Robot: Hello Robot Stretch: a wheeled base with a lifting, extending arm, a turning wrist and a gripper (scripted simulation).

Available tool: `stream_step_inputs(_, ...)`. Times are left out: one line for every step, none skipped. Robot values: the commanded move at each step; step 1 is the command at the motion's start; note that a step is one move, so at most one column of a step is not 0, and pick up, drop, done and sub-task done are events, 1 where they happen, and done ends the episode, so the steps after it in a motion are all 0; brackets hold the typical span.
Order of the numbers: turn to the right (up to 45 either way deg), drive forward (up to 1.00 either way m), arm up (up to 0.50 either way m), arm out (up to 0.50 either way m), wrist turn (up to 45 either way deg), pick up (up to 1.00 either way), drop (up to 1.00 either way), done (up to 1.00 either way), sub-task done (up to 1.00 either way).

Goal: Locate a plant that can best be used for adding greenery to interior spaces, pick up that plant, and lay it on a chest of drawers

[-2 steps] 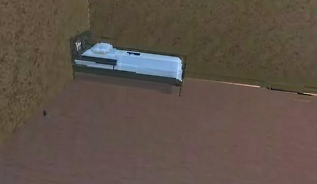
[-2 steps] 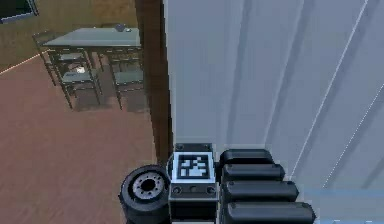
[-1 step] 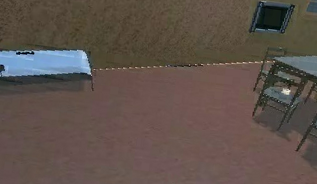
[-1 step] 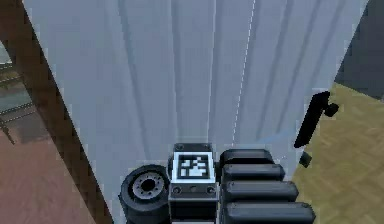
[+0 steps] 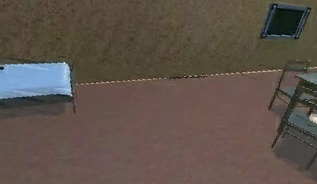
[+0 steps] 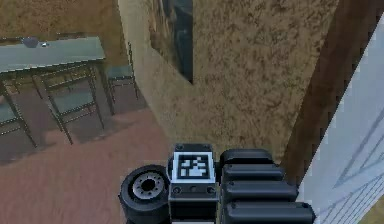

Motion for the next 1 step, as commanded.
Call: stream_step_inputs(21.0, 0.00, 0.00, 0.00, 0.0, 0.00, 0.00, 0.00, 0.00)
